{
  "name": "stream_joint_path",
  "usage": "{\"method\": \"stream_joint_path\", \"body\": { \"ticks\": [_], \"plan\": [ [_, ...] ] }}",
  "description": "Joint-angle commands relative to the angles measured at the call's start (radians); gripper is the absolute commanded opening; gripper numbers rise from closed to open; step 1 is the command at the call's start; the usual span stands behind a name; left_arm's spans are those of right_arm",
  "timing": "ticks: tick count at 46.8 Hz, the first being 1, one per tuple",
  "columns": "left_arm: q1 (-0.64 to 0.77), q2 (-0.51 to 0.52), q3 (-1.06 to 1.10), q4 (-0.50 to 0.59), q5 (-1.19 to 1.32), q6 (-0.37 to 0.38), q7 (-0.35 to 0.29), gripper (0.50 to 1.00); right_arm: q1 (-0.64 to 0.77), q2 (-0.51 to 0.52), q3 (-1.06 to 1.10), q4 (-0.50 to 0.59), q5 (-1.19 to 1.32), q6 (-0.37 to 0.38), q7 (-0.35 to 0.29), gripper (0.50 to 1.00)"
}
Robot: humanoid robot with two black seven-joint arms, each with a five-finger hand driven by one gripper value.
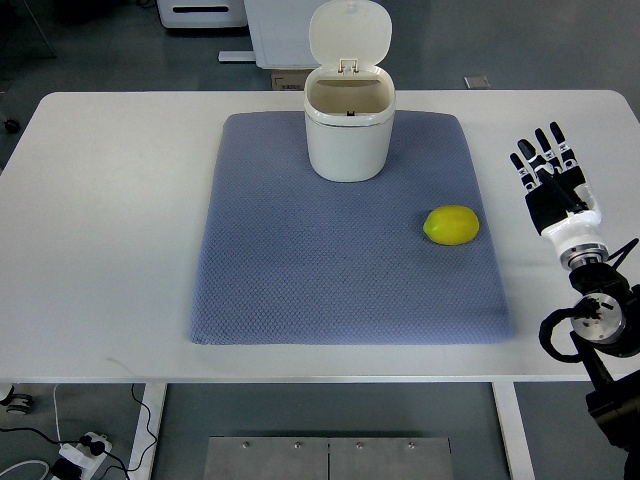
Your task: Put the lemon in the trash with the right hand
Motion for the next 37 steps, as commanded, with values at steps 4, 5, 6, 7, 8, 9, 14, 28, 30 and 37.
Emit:
{"method": "stream_joint_path", "body": {
  "ticks": [4,5,6,7,8,9,14,28,30,37],
  "plan": [
    [0.0,0.0,0.0,-0.001,0.0,0.0,0.0,1.0,-0.001,0.0,0.0,0.0,0.0,0.0,0.0,1.0],
    [0.0,0.0,0.0,-0.001,0.0,0.0,0.0,1.0,-0.001,0.0,0.0,0.0,0.0,0.0,0.0,1.0],
    [0.0,0.0,0.0,-0.001,0.0,0.0,0.0,1.0,-0.003,0.0,0.0,0.0,0.0,0.0,0.0,1.0],
    [0.0,0.0,0.0,-0.001,0.0,0.0,0.0,1.0,-0.003,0.0,0.0,0.0,0.0,0.0,0.0,1.0],
    [0.0,0.0,0.0,-0.001,0.0,0.0,0.0,1.0,-0.003,0.0,0.0,0.0,0.0,0.0,0.0,1.0],
    [0.0,0.0,0.0,-0.001,0.0,0.0,0.0,1.0,-0.004,0.0,0.0,0.0,0.0,0.0,0.0,1.0],
    [-0.002,0.0,-0.003,0.001,-0.001,0.0,0.0,1.0,-0.009,0.0,0.0,0.0,0.0,0.0,0.001,1.0],
    [0.006,0.0,-0.003,0.001,-0.001,0.0,0.0,1.0,-0.009,-0.001,0.006,0.009,0.0,0.0,0.001,1.0],
    [0.009,0.0,-0.003,-0.001,-0.001,0.0,0.0,1.0,-0.009,-0.001,0.006,0.009,0.0,0.0,0.001,1.0],
    [0.009,0.0,-0.003,0.0,-0.001,0.0,0.0,1.0,-0.01,-0.003,0.006,0.009,0.0,0.0,0.001,1.0]
  ]
}}
